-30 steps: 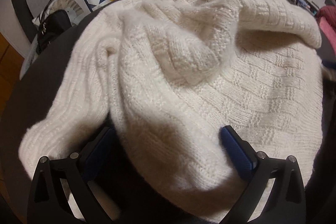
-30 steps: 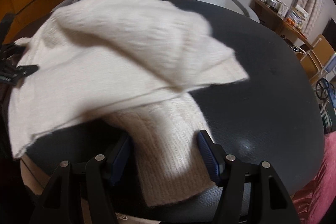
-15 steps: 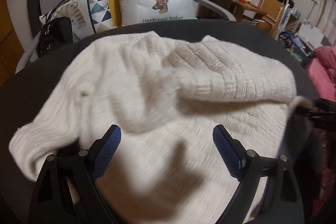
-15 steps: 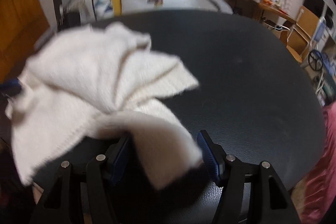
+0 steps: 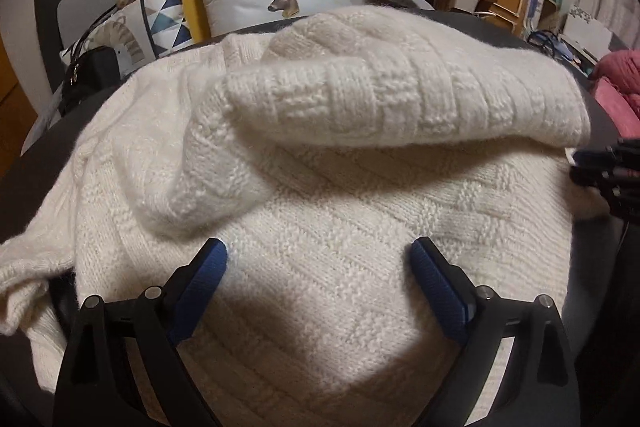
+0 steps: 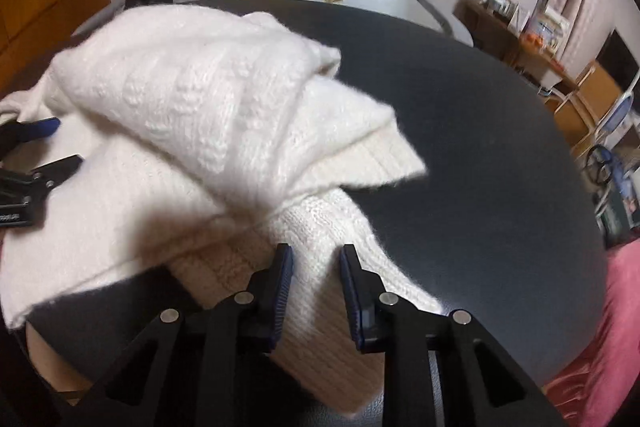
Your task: Fold clothes
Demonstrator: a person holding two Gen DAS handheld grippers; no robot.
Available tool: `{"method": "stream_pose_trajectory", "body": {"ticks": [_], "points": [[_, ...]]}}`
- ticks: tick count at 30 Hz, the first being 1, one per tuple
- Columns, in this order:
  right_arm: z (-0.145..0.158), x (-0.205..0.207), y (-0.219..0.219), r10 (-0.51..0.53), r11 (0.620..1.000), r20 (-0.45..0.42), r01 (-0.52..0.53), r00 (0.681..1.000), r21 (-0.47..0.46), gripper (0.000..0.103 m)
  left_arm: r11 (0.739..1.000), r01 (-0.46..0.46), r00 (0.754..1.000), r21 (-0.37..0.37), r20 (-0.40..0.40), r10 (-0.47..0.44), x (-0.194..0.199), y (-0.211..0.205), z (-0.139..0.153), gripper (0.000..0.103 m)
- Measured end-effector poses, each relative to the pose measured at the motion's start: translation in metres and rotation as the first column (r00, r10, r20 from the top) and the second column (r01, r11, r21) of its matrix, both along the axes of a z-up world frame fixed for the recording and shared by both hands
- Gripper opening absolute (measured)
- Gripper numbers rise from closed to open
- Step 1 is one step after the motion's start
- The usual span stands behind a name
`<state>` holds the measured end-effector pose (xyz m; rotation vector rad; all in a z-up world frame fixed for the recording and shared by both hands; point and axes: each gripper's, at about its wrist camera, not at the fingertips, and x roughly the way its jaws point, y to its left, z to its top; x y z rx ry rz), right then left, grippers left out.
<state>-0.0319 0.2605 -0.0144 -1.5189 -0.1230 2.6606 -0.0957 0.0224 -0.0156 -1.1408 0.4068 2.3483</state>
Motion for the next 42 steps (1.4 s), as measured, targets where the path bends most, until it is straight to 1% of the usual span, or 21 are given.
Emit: {"method": "stream_pose_trajectory", "body": {"ticks": [2, 6, 9, 13, 18, 23, 31, 36, 42], "points": [[-0.001, -0.001, 0.004, -0.002, 1.0, -0.002, 0.002, 1.0, -0.015, 0.024, 1.0, 0.022, 1.0, -0.003, -0.001, -0.022, 0.006, -0.003, 0.0, 0.095], [-0.003, -0.001, 0.013, -0.007, 0.999, -0.007, 0.007, 1.0, -0.031, 0.024, 0.998, 0.065, 0.998, -0.009, 0.005, -0.065, 0.005, -0.012, 0.0, 0.095], [-0.005, -0.006, 0.016, -0.006, 1.0, -0.012, 0.006, 1.0, 0.0, 0.024, 0.996, 0.093, 0.996, -0.015, 0.011, -0.093, 0.002, -0.021, 0.001, 0.097], [-0.008, -0.019, 0.023, -0.011, 0.997, -0.005, 0.012, 1.0, 0.08, 0.024, 0.993, 0.116, 0.993, -0.011, 0.007, -0.115, 0.001, -0.034, 0.001, 0.097], [-0.01, -0.036, 0.042, -0.047, 0.987, -0.001, 0.047, 0.999, 0.156, 0.024, 0.994, 0.111, 0.994, -0.005, -0.004, -0.111, 0.003, -0.042, 0.001, 0.098], [-0.011, -0.051, 0.066, -0.069, 0.982, 0.009, 0.067, 0.998, 0.178, 0.025, 0.994, 0.108, 0.994, 0.001, -0.001, -0.108, 0.003, -0.043, 0.001, 0.098], [-0.007, -0.079, 0.088, -0.089, 0.972, 0.023, 0.081, 0.996, 0.22, 0.025, 0.995, 0.104, 0.995, 0.007, -0.002, -0.104, 0.001, -0.043, 0.001, 0.099], [-0.007, -0.107, 0.11, -0.127, 0.952, 0.027, 0.114, 0.991, 0.283, 0.025, 0.996, 0.092, 0.996, 0.004, -0.01, -0.092, 0.001, -0.042, 0.0, 0.1], [-0.009, -0.13, 0.144, -0.2, 0.934, 0.026, 0.183, 0.979, 0.306, 0.025, 0.996, 0.088, 0.996, 0.012, -0.005, -0.088, 0.0, -0.043, -0.001, 0.101]]}}
